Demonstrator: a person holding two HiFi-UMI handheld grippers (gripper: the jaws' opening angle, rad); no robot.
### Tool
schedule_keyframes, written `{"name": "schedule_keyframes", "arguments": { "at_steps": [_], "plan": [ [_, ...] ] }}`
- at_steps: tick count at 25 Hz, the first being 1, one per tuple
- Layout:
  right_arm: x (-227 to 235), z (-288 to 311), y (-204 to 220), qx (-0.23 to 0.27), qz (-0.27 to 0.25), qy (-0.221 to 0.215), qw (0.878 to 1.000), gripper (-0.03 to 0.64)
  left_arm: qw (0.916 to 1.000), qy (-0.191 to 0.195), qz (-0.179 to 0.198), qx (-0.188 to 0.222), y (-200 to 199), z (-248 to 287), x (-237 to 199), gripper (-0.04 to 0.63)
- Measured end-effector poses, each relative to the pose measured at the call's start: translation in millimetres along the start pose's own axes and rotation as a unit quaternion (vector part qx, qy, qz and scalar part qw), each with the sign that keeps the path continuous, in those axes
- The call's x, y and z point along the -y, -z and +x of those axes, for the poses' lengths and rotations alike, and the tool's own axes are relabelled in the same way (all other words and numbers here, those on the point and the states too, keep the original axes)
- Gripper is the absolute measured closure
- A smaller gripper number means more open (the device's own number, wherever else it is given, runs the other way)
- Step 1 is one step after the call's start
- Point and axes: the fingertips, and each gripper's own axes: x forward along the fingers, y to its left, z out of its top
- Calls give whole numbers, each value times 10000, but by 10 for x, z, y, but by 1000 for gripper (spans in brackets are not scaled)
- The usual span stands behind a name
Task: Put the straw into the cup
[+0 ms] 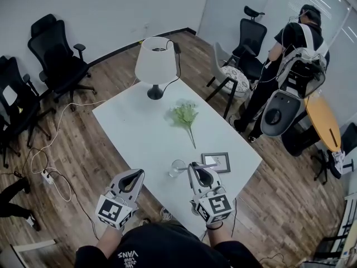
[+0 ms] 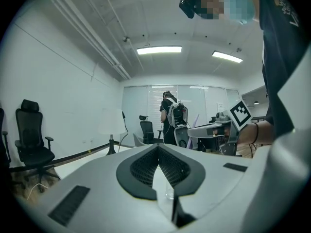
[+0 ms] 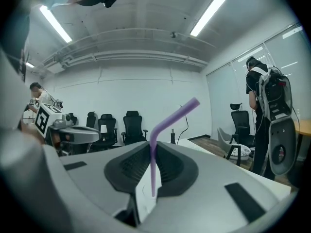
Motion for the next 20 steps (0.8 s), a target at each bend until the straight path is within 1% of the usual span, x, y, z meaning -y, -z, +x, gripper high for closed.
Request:
{"name": "schedule_keyframes", "arguments": {
  "at_steps": [9, 16, 20],
  "plan": [
    [6, 56, 138, -168, 50, -7, 9998, 574, 10000, 22, -19, 2, 6, 6, -8, 584],
    [-12, 156, 366, -417, 90, -64, 9991, 572, 10000, 62, -15, -34, 23, 26, 3, 584],
    [-15, 198, 471, -538, 141, -91, 9984, 572, 10000, 10, -20, -69, 32, 11, -23, 584]
  ]
}}
